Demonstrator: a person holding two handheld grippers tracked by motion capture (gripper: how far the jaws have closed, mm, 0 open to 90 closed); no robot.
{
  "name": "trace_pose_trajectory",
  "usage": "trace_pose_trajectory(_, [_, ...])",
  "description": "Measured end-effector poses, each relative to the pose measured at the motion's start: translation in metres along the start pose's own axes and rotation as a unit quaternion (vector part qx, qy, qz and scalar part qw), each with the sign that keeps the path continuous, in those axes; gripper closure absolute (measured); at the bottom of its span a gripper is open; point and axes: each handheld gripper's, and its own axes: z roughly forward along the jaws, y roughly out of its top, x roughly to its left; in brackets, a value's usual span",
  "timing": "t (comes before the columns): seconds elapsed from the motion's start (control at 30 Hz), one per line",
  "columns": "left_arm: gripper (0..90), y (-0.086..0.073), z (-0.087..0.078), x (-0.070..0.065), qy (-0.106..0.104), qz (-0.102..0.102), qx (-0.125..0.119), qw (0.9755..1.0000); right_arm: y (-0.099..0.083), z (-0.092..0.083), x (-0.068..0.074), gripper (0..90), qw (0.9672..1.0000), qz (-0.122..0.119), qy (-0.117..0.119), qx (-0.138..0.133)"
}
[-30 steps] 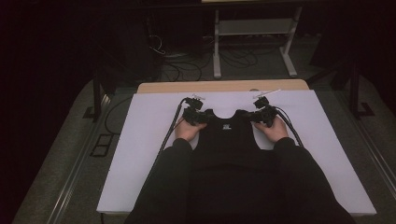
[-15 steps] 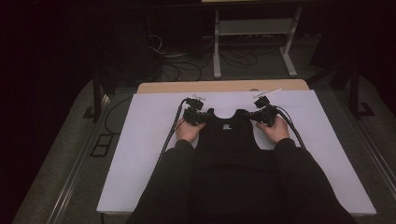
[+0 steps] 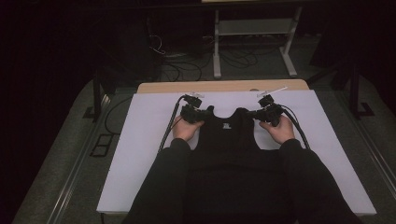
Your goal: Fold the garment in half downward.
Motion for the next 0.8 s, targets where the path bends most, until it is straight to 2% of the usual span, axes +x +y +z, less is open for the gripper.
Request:
trace_pose_trajectory(0.2, [81.1,0.003,-0.012,-0.005,-0.002,0.019,0.003,0.9998,-0.003,-0.013,0.004,86.7,0.9998,-0.001,0.008,-0.018])
trace_pose_trajectory(0.4, [81.2,0.001,-0.024,-0.008,-0.006,0.021,-0.005,0.9997,-0.005,-0.031,0.008,86.7,0.9992,-0.007,0.016,-0.036])
trace_pose_trajectory(0.47, [81.3,0.000,-0.028,-0.009,-0.007,0.016,-0.009,0.9998,-0.006,-0.036,0.010,86.8,0.9991,-0.011,0.015,-0.038])
trace_pose_trajectory(0.5, [81.4,0.000,-0.031,-0.009,-0.008,0.021,-0.009,0.9997,-0.007,-0.038,0.011,86.9,0.9990,-0.013,0.015,-0.040])
trace_pose_trajectory(0.8, [81.5,-0.003,-0.051,-0.019,-0.016,0.026,-0.015,0.9994,-0.016,-0.053,0.026,86.9,0.9976,-0.028,0.029,-0.056])
